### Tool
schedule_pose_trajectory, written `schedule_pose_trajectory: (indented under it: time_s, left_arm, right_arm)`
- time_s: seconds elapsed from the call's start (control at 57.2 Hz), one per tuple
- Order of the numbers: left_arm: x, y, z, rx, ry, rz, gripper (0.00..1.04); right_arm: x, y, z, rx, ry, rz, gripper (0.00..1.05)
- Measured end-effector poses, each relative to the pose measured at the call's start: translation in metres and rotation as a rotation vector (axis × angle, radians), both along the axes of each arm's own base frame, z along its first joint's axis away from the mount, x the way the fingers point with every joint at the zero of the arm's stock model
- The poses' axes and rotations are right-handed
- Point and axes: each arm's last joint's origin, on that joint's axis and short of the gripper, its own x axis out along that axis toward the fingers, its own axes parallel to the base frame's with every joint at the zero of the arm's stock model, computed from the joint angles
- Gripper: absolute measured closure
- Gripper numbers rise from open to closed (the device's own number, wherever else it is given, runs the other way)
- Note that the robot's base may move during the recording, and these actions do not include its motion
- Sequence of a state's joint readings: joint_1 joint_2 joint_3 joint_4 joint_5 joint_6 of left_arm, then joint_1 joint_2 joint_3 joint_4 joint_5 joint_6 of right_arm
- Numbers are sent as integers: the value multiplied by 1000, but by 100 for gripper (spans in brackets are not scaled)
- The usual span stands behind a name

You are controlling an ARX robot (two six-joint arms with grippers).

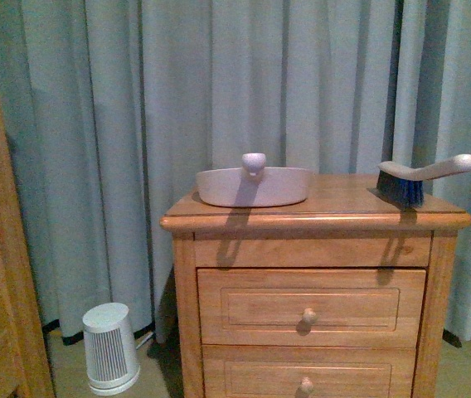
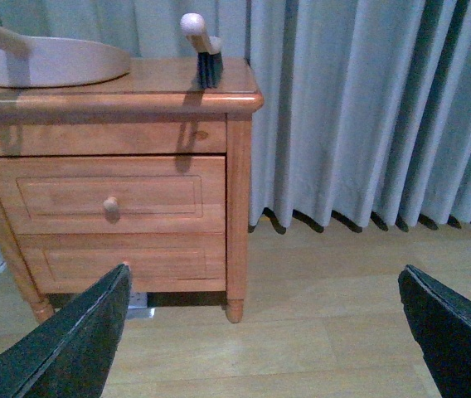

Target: Clean up trash

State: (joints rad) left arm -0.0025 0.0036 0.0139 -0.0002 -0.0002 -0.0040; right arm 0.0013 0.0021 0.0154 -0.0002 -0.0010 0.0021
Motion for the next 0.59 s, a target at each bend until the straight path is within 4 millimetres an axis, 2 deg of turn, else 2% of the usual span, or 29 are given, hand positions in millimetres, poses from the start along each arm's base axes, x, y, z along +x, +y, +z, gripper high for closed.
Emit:
schedule_pose_trajectory:
  time_s: [0.594]
  left_arm:
    - [0, 0, 0, 0, 0, 0, 8]
  right_arm:
    - [0, 0, 0, 0, 0, 0, 7]
